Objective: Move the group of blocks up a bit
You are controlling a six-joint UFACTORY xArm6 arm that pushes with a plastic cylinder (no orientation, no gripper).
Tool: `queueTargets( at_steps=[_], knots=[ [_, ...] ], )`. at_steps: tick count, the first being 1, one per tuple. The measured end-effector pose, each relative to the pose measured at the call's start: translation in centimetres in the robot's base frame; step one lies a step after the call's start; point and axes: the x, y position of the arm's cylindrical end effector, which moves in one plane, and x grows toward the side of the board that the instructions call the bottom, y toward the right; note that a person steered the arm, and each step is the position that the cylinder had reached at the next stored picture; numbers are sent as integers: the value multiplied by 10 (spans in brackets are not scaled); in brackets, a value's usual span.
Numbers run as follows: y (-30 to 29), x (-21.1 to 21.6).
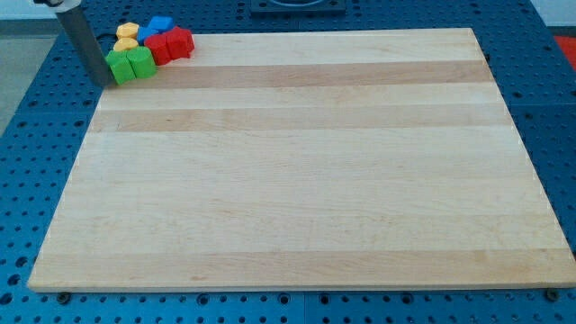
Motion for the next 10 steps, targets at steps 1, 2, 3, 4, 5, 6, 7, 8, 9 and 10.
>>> queueTargets(
  at_steps=[1, 2, 3, 4, 5, 6, 7, 8, 9, 10],
  knots=[
    [0, 3],
    [0, 22],
    [2, 16],
    [35, 9],
    [42, 28],
    [43, 41],
    [90, 42],
    [177, 37],
    [254, -6],
    [289, -81]
  ],
)
